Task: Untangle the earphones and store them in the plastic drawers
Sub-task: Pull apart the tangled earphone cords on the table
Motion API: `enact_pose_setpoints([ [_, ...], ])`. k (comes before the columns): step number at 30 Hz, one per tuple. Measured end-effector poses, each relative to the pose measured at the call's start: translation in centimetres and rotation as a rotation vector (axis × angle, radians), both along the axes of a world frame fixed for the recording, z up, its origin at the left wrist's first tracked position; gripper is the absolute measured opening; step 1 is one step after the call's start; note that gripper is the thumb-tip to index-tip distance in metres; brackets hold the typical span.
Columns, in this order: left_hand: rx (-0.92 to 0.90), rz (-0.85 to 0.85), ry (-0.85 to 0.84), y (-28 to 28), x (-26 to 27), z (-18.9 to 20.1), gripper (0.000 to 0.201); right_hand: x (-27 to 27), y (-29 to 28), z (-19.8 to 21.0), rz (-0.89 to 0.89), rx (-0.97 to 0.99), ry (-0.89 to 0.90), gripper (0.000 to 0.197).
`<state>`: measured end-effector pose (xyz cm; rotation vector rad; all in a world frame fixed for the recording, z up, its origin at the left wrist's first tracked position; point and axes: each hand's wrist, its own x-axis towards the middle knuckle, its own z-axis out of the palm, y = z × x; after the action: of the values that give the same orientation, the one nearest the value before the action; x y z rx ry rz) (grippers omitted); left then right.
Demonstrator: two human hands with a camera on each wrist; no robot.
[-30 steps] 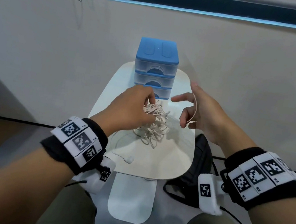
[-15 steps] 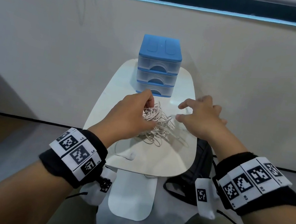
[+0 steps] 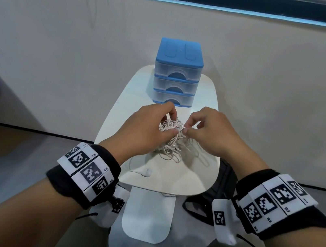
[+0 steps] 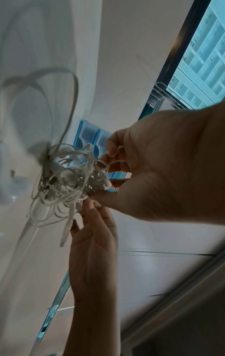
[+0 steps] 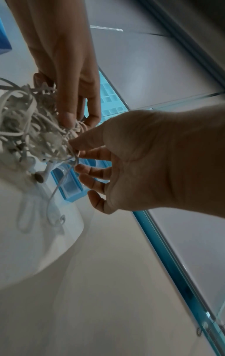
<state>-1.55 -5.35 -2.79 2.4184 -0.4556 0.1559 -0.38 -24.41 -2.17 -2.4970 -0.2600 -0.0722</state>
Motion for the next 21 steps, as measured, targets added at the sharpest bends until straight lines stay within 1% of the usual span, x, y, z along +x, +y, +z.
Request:
enact_pose_setpoints([
  [2, 0.036, 0.002, -0.015, -0.1, 0.1, 0.0, 0.022, 0.0, -0.3, 0.6, -0.030, 0.018, -0.014, 0.007],
  [4, 0.069, 0.007, -0.027, -0.4, 0.2, -0.1, 0.021, -0.1, -0.4, 1.0, -0.042, -0.003, -0.018, 0.007],
  [7, 0.101, 0.018, -0.035, -0.8, 0.2, -0.2, 0.021, -0.3, -0.1, 1.5, -0.009, -0.093, -0.008, 0.012],
  [8, 0.103, 0.019, -0.036, -0.8, 0.2, -0.2, 0.020, -0.4, 0.0, 1.7, 0.000, -0.085, 0.016, 0.015],
  [9, 0.107, 0.018, -0.038, -0.8, 0.2, -0.2, 0.020, -0.5, 0.0, 1.9, -0.002, -0.032, 0.062, 0.020],
  [11, 0.126, 0.021, -0.047, -0.8, 0.2, -0.2, 0.019, -0.7, 0.0, 2.6, -0.008, 0.176, 0.154, 0.028],
  [13, 0.122, 0.030, -0.055, -0.8, 0.2, -0.2, 0.019, -0.8, -0.2, 3.4, -0.017, 0.346, 0.171, 0.033],
  [16, 0.094, 0.043, -0.052, -0.5, 0.3, -0.1, 0.019, -1.2, -0.3, 4.1, -0.023, 0.433, 0.119, 0.039],
  [19, 0.126, 0.049, -0.038, -0.2, 0.2, -0.2, 0.020, -1.2, -0.7, 4.2, -0.069, 0.573, -0.009, 0.044],
  [20, 0.129, 0.050, -0.034, -0.1, 0.2, -0.2, 0.020, -1.1, -1.0, 4.2, -0.100, 0.598, -0.047, 0.047],
  [21, 0.125, 0.051, -0.028, 0.0, 0.2, -0.2, 0.020, -1.0, -1.4, 4.3, -0.130, 0.574, -0.079, 0.048],
])
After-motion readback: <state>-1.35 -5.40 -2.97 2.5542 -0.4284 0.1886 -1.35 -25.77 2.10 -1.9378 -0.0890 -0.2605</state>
